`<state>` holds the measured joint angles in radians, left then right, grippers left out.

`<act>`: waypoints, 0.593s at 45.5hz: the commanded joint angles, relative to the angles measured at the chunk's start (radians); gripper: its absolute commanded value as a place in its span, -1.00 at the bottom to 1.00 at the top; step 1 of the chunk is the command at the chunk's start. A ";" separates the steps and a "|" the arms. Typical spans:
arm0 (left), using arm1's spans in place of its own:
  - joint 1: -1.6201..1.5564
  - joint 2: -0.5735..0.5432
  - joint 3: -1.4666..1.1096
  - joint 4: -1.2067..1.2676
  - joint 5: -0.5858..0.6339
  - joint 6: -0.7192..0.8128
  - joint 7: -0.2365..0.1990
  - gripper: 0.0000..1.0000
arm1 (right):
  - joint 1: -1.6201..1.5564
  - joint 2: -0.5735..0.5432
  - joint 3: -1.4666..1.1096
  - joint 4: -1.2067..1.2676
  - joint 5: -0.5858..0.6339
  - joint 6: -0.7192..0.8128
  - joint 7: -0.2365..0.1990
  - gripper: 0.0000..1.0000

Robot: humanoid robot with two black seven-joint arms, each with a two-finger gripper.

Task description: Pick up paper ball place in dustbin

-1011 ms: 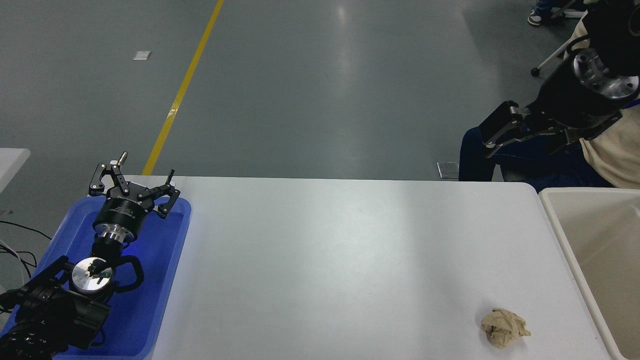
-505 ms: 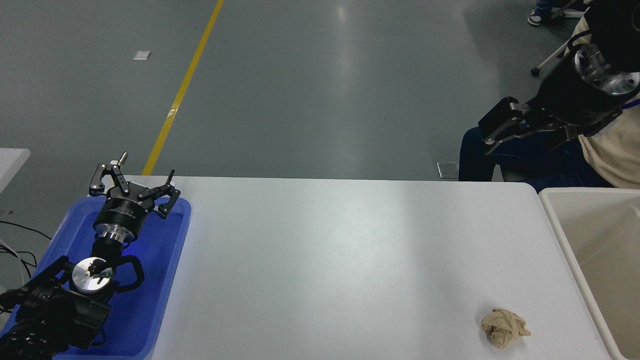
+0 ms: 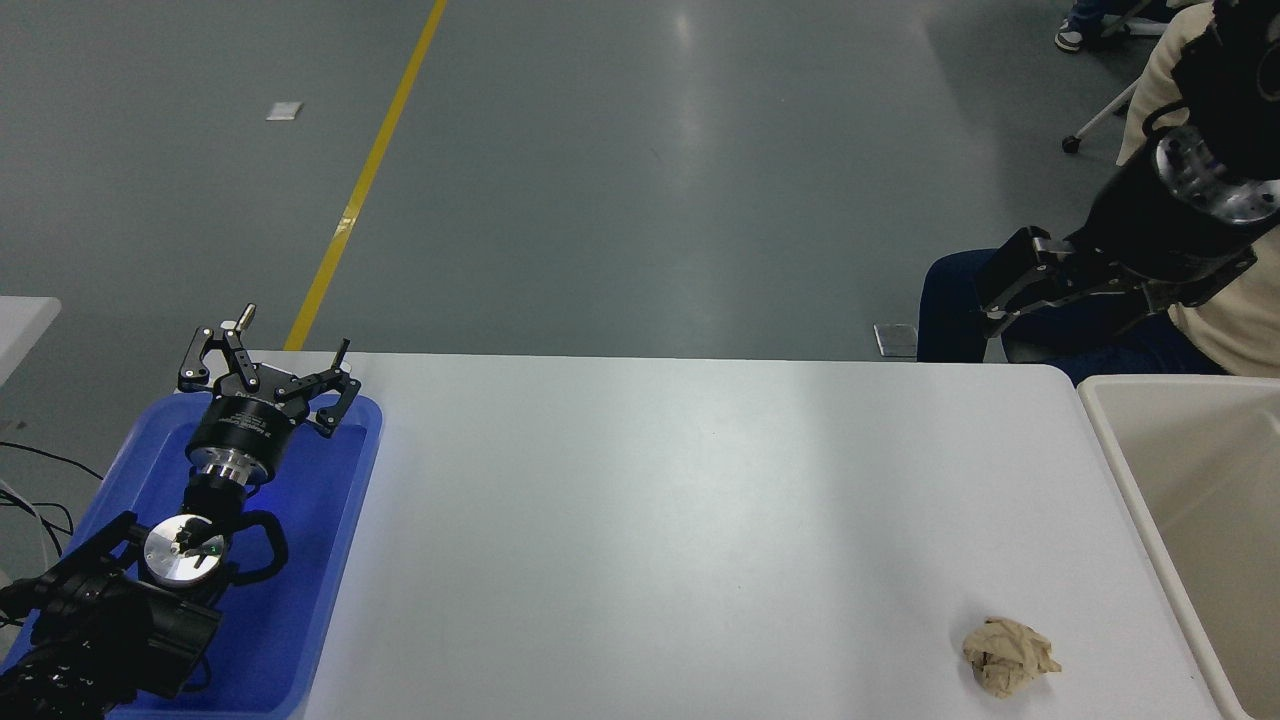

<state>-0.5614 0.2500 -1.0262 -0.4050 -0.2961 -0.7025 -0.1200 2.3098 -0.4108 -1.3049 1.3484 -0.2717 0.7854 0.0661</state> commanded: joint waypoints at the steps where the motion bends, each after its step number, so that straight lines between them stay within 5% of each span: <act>1: 0.000 0.000 0.000 0.002 0.000 0.000 -0.001 1.00 | -0.020 -0.037 -0.025 0.001 0.003 0.000 0.000 1.00; 12: 0.000 0.000 0.000 0.002 0.000 0.000 -0.001 1.00 | -0.164 -0.019 0.013 0.000 0.032 0.000 -0.006 1.00; 27: 0.000 0.000 0.000 0.002 0.000 0.000 -0.001 1.00 | -0.375 -0.023 0.073 -0.002 -0.090 0.000 -0.009 0.97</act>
<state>-0.5614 0.2500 -1.0262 -0.4035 -0.2961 -0.7025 -0.1212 2.0734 -0.4303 -1.2634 1.3477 -0.3057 0.7854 0.0591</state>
